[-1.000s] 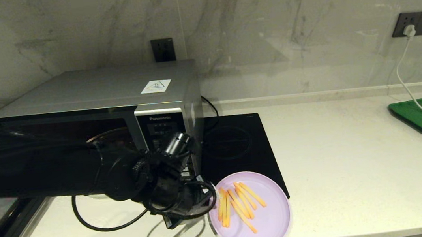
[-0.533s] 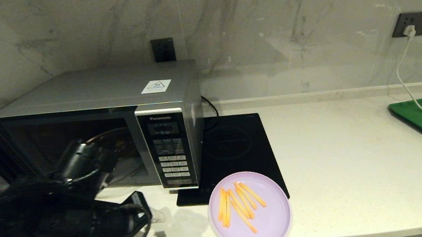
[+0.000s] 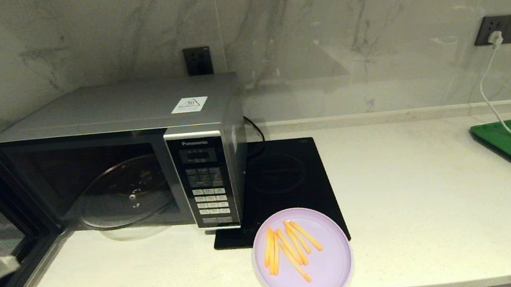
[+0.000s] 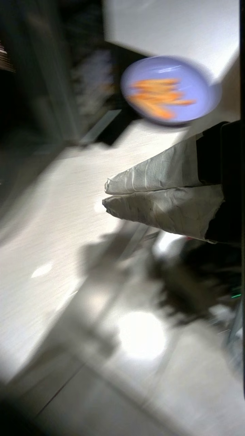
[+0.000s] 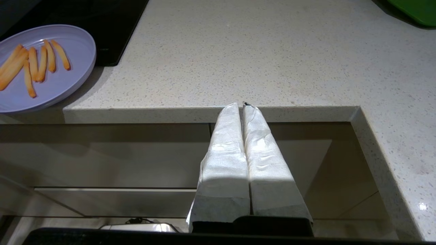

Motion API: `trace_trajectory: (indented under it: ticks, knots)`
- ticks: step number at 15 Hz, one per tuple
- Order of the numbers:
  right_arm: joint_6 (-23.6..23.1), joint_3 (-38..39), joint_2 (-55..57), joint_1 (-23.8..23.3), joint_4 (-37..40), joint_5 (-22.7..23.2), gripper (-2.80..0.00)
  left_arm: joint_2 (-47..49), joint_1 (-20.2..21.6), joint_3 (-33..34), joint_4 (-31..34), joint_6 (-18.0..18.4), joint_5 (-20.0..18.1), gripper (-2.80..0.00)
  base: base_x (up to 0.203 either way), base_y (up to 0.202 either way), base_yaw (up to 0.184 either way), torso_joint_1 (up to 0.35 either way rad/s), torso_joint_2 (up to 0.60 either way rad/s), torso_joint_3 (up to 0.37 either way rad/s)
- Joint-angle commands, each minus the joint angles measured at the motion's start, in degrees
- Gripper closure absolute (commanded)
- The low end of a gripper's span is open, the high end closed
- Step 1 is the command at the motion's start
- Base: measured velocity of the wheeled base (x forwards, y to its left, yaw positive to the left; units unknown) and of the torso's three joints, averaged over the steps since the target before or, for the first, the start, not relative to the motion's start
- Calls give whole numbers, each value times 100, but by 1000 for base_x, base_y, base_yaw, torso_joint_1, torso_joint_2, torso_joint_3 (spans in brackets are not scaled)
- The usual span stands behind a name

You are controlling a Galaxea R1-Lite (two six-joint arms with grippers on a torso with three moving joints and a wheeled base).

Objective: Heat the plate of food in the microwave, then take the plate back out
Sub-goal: Close the microwave oven

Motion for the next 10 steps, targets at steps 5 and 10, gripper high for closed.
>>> trace_trajectory:
  ticks: [5,10]
  knots:
    - [2,-2,0,1,8,-2,0,-8,2867,-1670,-163,2566,17,0,0,0,0,0,0,0]
    - [2,-1,0,1,8,-2,0,1005,4335,-1729,-1212,3520,-494,0,0,0,0,0,0,0]
